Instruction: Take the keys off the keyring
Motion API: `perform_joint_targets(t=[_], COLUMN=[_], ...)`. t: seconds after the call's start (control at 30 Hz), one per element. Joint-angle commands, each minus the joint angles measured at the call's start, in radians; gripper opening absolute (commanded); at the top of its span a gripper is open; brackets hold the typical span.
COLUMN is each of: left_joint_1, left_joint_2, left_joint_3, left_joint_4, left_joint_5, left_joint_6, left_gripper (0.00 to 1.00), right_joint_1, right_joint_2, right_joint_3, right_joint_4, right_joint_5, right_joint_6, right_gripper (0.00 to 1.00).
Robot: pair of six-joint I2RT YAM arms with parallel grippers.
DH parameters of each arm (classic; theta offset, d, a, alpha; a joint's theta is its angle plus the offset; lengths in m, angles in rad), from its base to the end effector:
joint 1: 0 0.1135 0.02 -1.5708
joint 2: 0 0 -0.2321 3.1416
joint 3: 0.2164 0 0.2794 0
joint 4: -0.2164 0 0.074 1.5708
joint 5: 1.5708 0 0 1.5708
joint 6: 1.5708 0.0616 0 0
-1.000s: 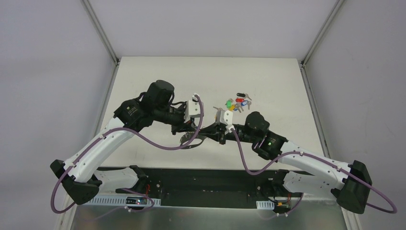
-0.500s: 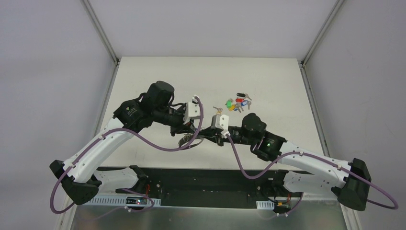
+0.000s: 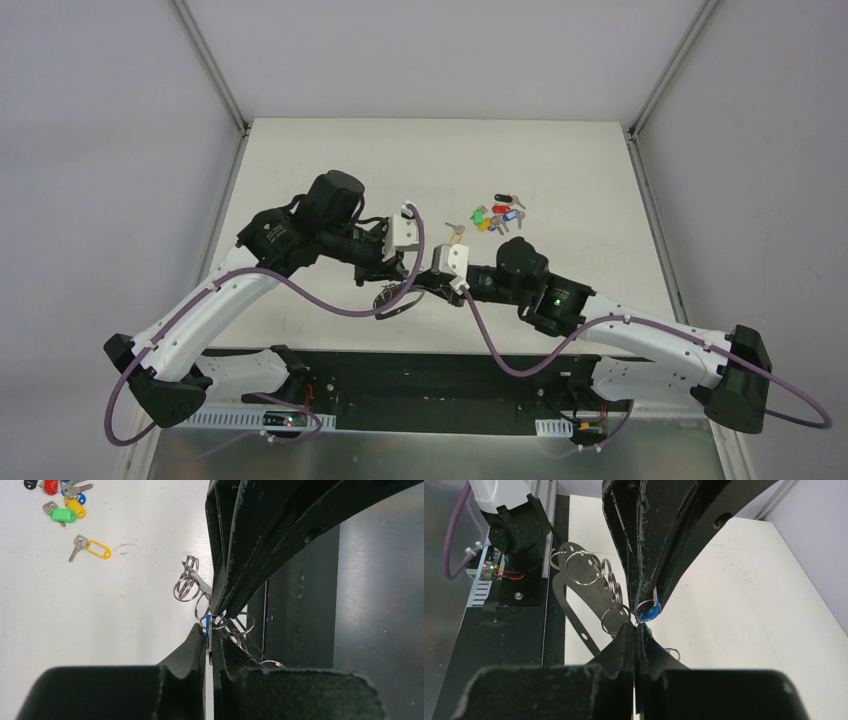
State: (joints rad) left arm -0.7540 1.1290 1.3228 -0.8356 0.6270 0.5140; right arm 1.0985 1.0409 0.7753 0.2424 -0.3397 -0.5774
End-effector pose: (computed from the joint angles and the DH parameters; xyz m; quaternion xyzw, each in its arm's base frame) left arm 0.1766 -0.2154 0.3606 0.6151 0.6034 -0.3247 0.3901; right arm 0.1245 0.2888 0.2970 -0.6030 0.3838 0.2943 0.6344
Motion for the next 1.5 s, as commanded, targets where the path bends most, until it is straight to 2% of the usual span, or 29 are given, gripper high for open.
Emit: perform_joint_targets(t=[0.0, 0.3, 0.67, 0.87, 1.03, 1.13, 1.23, 1.33, 1.47], left_joint_1=[-0.024, -0.044, -0.067, -0.084, -0.092, -0.098, -0.098, -0.099, -0.099], left_joint_2=[-0.028, -0.147, -0.204, -0.223, -0.23, -0.228, -0.218, -0.207, -0.196], left_joint_3=[-0.007, -0.096, -0.14, -0.162, -0.178, -0.176, -0.166, -0.159, -0.154], left_joint_4=[0.099, 0.139, 0.14, 0.136, 0.135, 0.136, 0.136, 0.136, 0.137], left_joint_5=[0.072, 0.031, -0.023, 0.004, 0.046, 0.059, 0.007, -0.052, -0.061], left_joint_6=[0.038, 0.171, 0.292, 0.341, 0.378, 0.389, 0.36, 0.322, 0.273], left_gripper=[0.0, 0.0, 0.0, 0.0, 0.0, 0.0, 0.0, 0.0, 0.0], right_joint_1=[0.023, 0.022, 0.005, -0.012, -0.024, -0.024, -0.024, -0.024, -0.024], right_joint_2=[-0.01, -0.036, 0.0, 0.012, 0.031, 0.046, 0.029, -0.021, -0.094], right_joint_3=[0.049, 0.003, 0.004, 0.014, 0.024, 0.034, 0.019, -0.035, -0.101], right_joint_4=[0.032, 0.066, 0.084, 0.072, 0.076, 0.078, 0.081, 0.126, 0.191], right_joint_5=[0.07, 0.124, 0.185, 0.218, 0.163, 0.148, 0.141, 0.135, 0.136], right_joint_6=[0.012, 0.105, 0.243, 0.292, 0.306, 0.306, 0.285, 0.247, 0.211], right_gripper=[0.0, 0.0, 0.0, 0.0, 0.0, 0.0, 0.0, 0.0, 0.0])
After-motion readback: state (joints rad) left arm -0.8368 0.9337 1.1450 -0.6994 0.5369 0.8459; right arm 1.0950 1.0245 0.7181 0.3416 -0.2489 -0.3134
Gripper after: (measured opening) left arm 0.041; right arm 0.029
